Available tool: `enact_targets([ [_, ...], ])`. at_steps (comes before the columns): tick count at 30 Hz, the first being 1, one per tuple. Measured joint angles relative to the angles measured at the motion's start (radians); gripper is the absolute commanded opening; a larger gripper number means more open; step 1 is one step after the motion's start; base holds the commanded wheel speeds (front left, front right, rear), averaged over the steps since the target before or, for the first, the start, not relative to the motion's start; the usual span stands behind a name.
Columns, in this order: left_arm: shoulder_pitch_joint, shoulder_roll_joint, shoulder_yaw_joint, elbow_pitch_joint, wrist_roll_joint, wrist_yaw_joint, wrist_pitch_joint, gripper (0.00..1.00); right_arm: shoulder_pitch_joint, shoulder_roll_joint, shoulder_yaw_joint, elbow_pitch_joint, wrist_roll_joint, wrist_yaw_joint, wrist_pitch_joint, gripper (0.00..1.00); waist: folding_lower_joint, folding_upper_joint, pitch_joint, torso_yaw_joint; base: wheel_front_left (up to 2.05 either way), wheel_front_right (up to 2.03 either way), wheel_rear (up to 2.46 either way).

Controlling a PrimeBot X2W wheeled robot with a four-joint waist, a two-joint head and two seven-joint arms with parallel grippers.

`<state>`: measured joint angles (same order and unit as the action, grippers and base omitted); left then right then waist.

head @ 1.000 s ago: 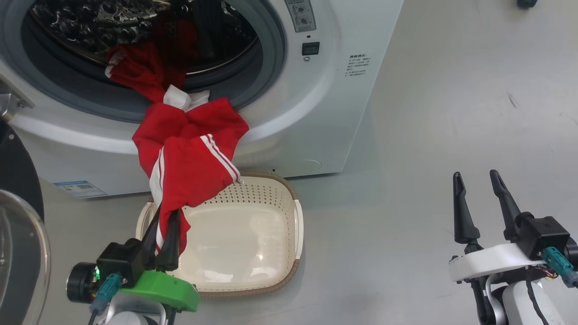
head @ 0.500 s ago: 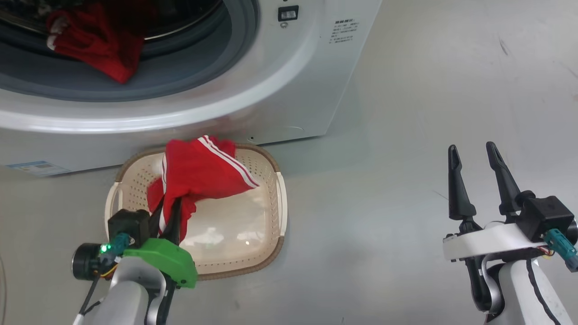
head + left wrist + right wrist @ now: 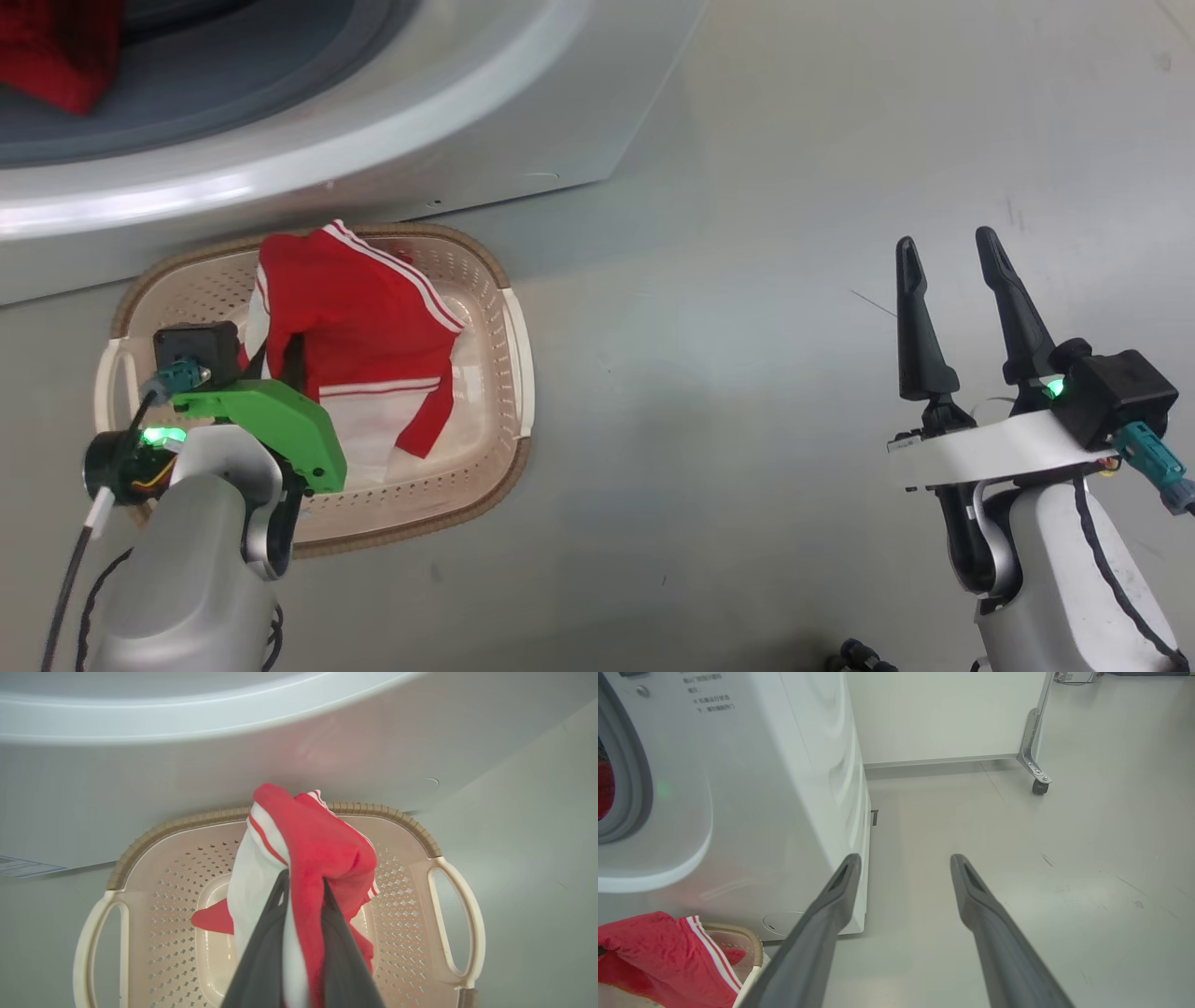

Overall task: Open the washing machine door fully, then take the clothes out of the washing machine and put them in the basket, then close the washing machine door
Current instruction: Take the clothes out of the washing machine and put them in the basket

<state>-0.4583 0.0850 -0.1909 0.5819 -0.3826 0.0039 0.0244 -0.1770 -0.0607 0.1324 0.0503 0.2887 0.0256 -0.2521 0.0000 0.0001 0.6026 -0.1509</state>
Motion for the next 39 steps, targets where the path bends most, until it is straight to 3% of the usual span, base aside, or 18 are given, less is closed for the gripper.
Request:
enact_targets([
  [8,-0.080,0.044,0.015,0.159,-0.012,0.000,0.048,0.00,-0.062,0.008,0.017,0.027,0.022,0.007,0.000,1.00,0.0001,0.0000,0.095,-0.083,0.00,0.00,0.00],
  [12,-0.102,0.037,0.005,0.212,-0.012,-0.003,0.055,0.00,-0.063,0.009,0.010,0.038,0.028,0.007,0.000,1.00,0.0000,0.0000,0.121,-0.115,0.00,0.00,0.00],
  [15,-0.123,0.025,0.004,0.246,-0.015,-0.010,0.059,0.53,-0.068,0.011,0.005,0.039,0.028,0.007,0.000,1.00,0.0001,0.0000,0.134,-0.129,0.00,0.00,0.00],
  [16,-0.129,0.024,0.005,0.255,-0.015,-0.010,0.059,0.78,-0.071,0.012,0.002,0.039,0.028,0.007,0.000,1.00,0.0001,0.0000,0.137,-0.131,0.00,0.00,0.00],
  [17,-0.135,0.023,0.005,0.265,-0.015,-0.010,0.059,0.97,-0.076,0.012,-0.001,0.040,0.028,0.007,0.000,1.00,0.0001,0.0000,0.139,-0.133,0.00,0.00,0.00],
  [18,-0.142,0.022,0.005,0.280,-0.015,-0.010,0.059,1.00,-0.081,0.012,-0.005,0.040,0.028,0.006,0.000,1.00,0.0001,0.0000,0.139,-0.134,0.00,0.00,0.00],
  [27,-0.173,0.004,0.016,0.350,-0.023,-0.010,0.029,1.00,-0.087,0.012,-0.018,0.042,0.026,0.002,0.000,1.00,0.0000,0.0000,0.118,-0.115,0.00,0.00,0.00],
  [39,-0.181,-0.007,0.017,0.381,-0.028,-0.038,-0.104,1.00,-0.087,0.013,-0.047,0.056,0.013,-0.001,0.000,1.00,0.0000,0.0000,0.060,-0.077,0.00,0.00,0.00],
])
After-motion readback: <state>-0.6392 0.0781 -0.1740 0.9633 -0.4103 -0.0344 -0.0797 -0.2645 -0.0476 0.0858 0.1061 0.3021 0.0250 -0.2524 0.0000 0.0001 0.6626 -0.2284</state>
